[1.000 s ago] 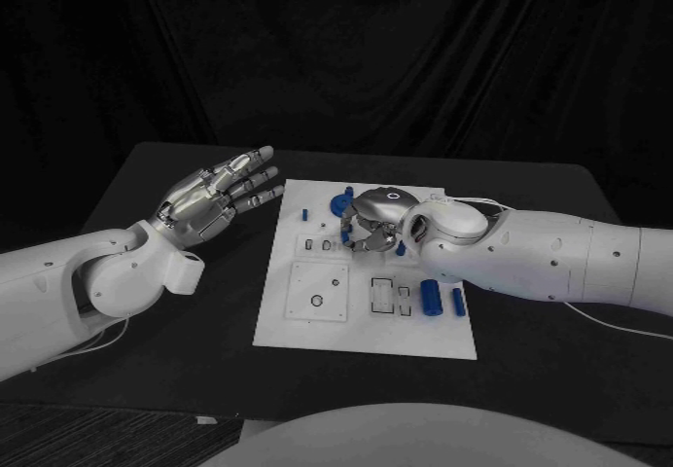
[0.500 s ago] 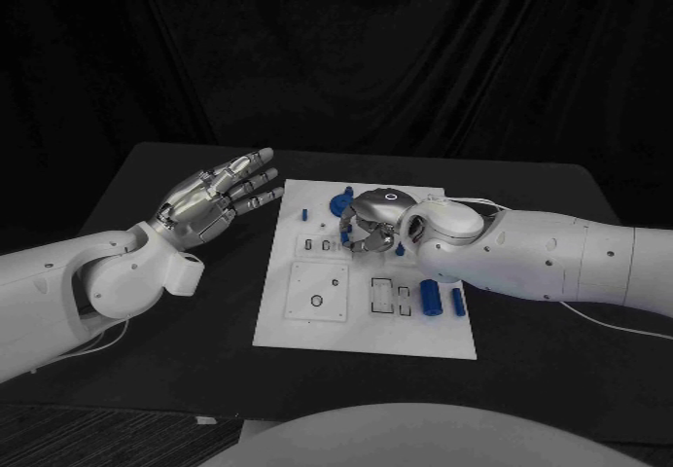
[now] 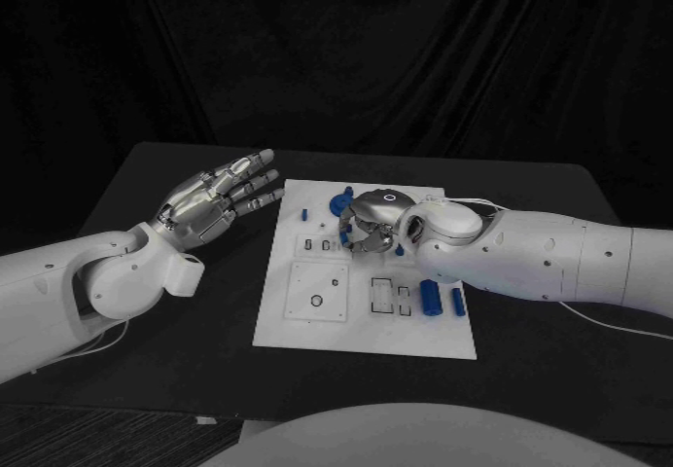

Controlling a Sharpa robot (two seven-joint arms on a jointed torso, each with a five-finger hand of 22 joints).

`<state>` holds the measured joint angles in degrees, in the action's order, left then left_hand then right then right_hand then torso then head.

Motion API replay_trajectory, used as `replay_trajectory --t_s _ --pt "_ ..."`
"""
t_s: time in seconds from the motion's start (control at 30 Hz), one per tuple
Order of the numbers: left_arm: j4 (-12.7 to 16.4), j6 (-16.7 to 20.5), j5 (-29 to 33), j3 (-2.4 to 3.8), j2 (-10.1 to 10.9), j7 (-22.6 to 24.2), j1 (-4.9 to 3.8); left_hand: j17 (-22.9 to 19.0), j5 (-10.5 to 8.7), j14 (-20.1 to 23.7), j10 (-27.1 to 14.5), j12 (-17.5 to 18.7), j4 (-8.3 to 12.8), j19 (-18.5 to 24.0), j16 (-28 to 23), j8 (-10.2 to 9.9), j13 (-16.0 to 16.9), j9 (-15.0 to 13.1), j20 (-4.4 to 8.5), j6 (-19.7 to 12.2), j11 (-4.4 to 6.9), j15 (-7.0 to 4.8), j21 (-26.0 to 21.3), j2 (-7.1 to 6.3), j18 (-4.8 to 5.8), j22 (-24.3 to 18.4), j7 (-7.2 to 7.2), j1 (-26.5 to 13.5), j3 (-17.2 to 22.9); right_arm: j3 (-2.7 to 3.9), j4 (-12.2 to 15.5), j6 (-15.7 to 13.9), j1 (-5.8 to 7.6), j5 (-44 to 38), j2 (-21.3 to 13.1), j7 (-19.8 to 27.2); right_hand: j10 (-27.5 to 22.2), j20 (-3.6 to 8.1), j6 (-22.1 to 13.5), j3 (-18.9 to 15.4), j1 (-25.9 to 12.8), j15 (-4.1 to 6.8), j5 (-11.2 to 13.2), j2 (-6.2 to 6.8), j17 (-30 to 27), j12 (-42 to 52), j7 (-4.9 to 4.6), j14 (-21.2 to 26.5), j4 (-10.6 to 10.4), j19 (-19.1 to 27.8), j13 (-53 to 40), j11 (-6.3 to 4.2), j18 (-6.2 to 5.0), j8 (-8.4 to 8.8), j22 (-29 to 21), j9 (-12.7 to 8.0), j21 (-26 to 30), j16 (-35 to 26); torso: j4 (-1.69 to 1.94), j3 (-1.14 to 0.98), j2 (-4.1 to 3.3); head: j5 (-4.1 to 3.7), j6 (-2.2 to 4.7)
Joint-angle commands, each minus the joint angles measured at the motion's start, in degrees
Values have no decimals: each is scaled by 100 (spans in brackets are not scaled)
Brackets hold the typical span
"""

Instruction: Assemble the parts on the task board

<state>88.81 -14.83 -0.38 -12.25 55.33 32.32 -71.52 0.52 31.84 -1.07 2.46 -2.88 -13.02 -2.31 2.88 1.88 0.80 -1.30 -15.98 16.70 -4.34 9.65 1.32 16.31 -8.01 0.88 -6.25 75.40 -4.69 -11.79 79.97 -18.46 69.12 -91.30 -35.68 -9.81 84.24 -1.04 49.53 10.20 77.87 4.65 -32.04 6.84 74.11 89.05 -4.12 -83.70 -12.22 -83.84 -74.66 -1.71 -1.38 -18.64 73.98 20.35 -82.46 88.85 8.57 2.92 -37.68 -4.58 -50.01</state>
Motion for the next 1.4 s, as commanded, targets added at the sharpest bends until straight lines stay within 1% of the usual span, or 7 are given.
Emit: replay_trajectory --t_s 0.03,0.17,0.37,0.77,1.1,1.3,1.4 --pt "3 -78 -1 5 -10 34 12 48 97 -39 -24 -109 77 -28 78 64 43 -92 -20 38 -48 50 83 -5 -204 30 10 58 362 -2 -7 100 -23 -41 5 -117 576 -59 -34 88 -38 6 122 -106 1529 95 10 -616 109 -219 -1534 51 -86 -123 1298 149 85 73 -1 -1 1 2 1" --pt "3 -79 -1 5 -9 25 15 48 97 -39 -24 -109 77 -28 78 64 43 -92 -20 38 -48 50 83 -5 -204 30 10 58 362 -2 -7 128 -24 -41 8 -133 576 -69 -133 32 -154 3 692 -97 1545 95 10 -620 142 -228 -1534 62 -83 -55 1304 164 82 85 1 -2 -2 -2 1" --pt "-2 -79 -1 5 -13 12 19 49 98 -39 -27 -108 75 -28 80 64 42 -93 -20 44 -48 49 83 -3 -204 29 7 57 367 -2 -10 167 -24 -41 12 -153 576 -80 -275 -40 -251 -13 1201 -90 1547 95 -13 -620 175 -237 -1534 75 -81 76 1309 118 79 86 -4 -2 -1 -2 1" --pt "-14 -81 -1 5 -13 -19 25 48 99 -38 -31 -108 72 -28 79 64 41 -93 -19 49 -47 48 82 -2 -203 29 0 54 373 -2 -16 163 -24 -41 10 -160 576 -90 -653 -161 -343 -26 1697 -76 1589 95 -22 -630 204 -277 -1534 84 -62 381 1338 -82 8 115 1 0 -1 -5 1" --pt "-22 -75 -1 5 -14 -41 28 48 99 -38 -31 -108 72 -28 79 64 41 -93 -19 49 -47 48 82 -2 -203 29 0 54 373 0 34 -200 -11 -43 -63 -65 576 -91 -819 -334 -448 -27 2101 2 1589 95 -24 -630 114 -282 -1534 85 -61 516 1340 -253 3 115 -2 -3 1 8 1" --pt "-16 -61 -1 5 -6 -43 28 48 100 -37 -33 -109 72 -29 79 65 41 -94 -19 53 -47 46 83 -2 -204 30 -5 53 378 0 193 -562 107 -46 -159 39 576 -94 -792 -390 -473 -31 2229 54 1589 95 -33 -630 38 -280 -1534 91 -62 509 1339 -288 6 115 -4 -5 0 23 1" --pt "-15 -52 -1 5 0 -46 28 49 100 -37 -32 -111 72 -31 82 66 42 -95 -19 61 -47 45 85 -3 -204 31 -6 52 380 0 382 -776 254 -46 -274 86 576 -105 -741 -506 -541 -35 2524 201 1589 95 -39 -630 -278 -279 -1534 103 -62 493 1338 -362 9 115 -5 -4 1 21 1"
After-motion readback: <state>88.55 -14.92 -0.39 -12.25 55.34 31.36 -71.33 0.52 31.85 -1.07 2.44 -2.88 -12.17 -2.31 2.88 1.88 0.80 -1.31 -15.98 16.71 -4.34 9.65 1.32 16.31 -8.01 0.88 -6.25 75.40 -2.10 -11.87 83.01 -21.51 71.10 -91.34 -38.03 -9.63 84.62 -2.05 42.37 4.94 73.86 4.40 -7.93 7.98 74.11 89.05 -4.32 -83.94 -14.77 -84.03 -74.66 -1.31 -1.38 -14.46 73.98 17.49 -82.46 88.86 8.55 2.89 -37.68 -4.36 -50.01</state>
